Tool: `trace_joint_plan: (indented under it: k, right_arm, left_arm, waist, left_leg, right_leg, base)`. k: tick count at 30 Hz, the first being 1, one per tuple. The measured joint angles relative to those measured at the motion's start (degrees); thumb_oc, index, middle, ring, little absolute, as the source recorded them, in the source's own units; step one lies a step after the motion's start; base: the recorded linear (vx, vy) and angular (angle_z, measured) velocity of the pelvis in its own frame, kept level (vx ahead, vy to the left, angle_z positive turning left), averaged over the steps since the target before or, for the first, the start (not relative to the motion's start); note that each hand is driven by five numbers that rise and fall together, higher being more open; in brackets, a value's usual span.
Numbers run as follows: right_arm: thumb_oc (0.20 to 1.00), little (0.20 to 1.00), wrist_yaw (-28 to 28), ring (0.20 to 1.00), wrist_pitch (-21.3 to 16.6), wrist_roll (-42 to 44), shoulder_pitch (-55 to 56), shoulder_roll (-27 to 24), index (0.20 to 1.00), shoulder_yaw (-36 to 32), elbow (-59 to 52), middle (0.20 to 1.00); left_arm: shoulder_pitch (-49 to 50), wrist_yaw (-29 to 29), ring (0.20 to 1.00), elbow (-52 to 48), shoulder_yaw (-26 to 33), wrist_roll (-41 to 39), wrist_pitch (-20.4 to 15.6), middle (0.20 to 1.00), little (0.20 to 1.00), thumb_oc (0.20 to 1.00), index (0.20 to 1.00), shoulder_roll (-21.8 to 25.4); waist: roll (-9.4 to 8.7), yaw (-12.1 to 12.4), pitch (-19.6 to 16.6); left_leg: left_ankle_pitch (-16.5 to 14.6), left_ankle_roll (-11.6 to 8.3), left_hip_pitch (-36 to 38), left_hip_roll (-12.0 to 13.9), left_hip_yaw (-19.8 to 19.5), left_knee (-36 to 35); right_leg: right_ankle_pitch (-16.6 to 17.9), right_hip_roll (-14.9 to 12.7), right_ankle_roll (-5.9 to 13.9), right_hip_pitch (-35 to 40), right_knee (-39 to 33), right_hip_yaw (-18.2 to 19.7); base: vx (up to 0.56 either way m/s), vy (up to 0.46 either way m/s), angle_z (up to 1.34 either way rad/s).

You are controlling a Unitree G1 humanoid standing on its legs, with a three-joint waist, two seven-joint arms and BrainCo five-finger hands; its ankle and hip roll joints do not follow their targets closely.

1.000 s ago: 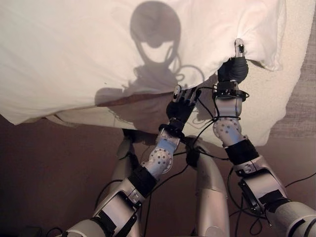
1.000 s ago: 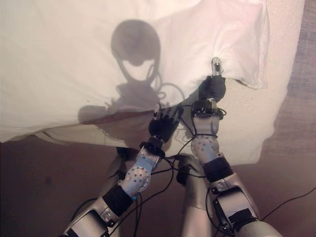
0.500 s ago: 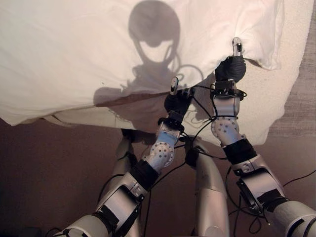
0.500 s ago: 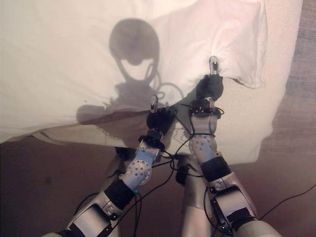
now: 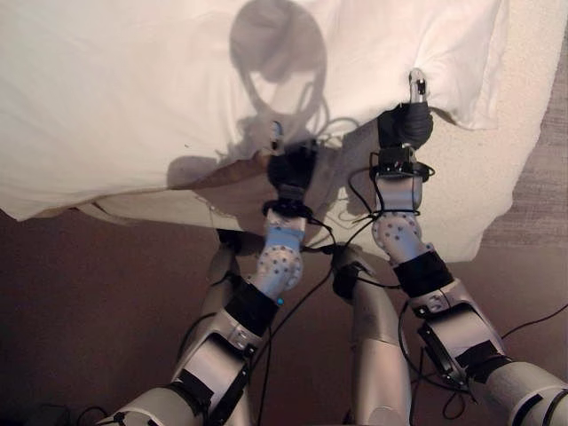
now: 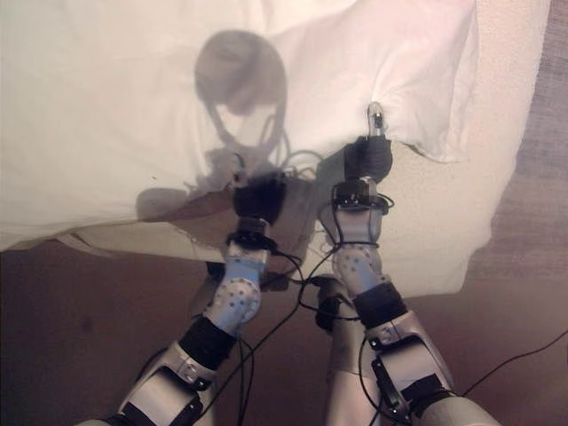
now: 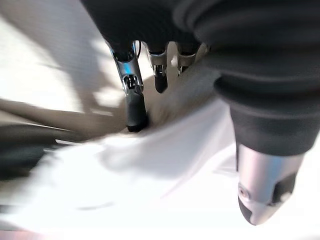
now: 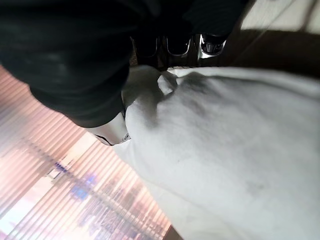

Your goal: Make the bed

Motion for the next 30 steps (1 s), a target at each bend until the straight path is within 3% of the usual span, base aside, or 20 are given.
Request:
trace_joint_plan:
  k: [11, 14, 19, 24, 30]
  right_arm:
    - [0.200, 0.200, 0.36, 0.200, 0.03, -0.06, 0.66, 0.01, 0.200, -0.78, -0.02, 0.200]
    - [0.200, 0.200, 0.25, 0.200, 0.02, -0.24, 0.65, -0.16, 0.200, -1.23, -0.04, 0.200]
    - [0.200, 0.200, -0.77, 0.200, -0.06, -0.62, -0.75, -2.63, 0.200, -2.83, -0.01, 0.200]
    - [0.200, 0.200, -0.78, 0.200, -0.07, -0.63, -0.16, -2.83, 0.200, -3.20, 0.00, 0.200]
    - [0.200, 0.200, -0.75, 0.200, -0.07, -0.67, 2.62, -2.49, 0.200, -3.17, -1.23, 0.200]
  left_arm:
    - [1.65, 0.61, 1.000, -0.22, -0.23, 0.05, -0.41, 1.000, 1.000, 1.000, 1.000, -0.15]
    - [2.74, 0.62, 1.000, -0.22, -2.54, 0.49, -0.11, 1.000, 1.000, 1.000, 1.000, 0.82]
    - [7.96, -1.88, 1.000, 0.16, -10.59, 4.54, 6.95, 1.000, 1.000, 1.000, 1.000, 6.58]
    - [9.67, -3.42, 1.000, 0.30, -7.45, 4.46, 7.39, 1.000, 1.000, 1.000, 1.000, 6.07]
    - [9.13, -3.18, 1.000, 0.16, -0.35, 4.37, 5.18, 1.000, 1.000, 1.000, 1.000, 5.32]
  waist:
    - [0.04, 1.04, 0.02]
    - [0.07, 1.07, 0.03]
    - [0.27, 1.53, 0.01]
    - [0.27, 2.51, 0.00]
    - [0.27, 2.47, 0.00]
  left_leg:
    - [0.00, 0.04, -0.53, -0.53, -0.14, 0.11]
    - [0.00, 0.04, -0.52, -0.53, -0.12, 0.11]
    - [0.01, 0.06, -0.41, -0.69, -0.08, 0.21]
    - [0.01, 0.06, 0.18, -0.56, 0.14, 0.23]
    - [0.04, 0.10, 0.20, -0.54, 0.13, 0.32]
  right_leg:
    - [0.00, -0.62, 0.00, -0.31, 0.02, -0.24]
    - [0.00, -0.63, 0.00, -0.34, 0.02, -0.24]
    - [0.01, -0.70, 0.00, -0.35, 0.09, -0.11]
    - [0.01, -0.63, -0.01, -0.35, 0.53, 0.42]
    - [0.00, -0.72, -0.01, -0.35, 0.80, 0.46]
  base:
    - [0.00, 0.014, 0.01]
    - [0.00, 0.000, 0.00]
    - [0.00, 0.000, 0.00]
    - [0.01, -0.014, -0.03]
    - [0.00, 0.000, 0.00]
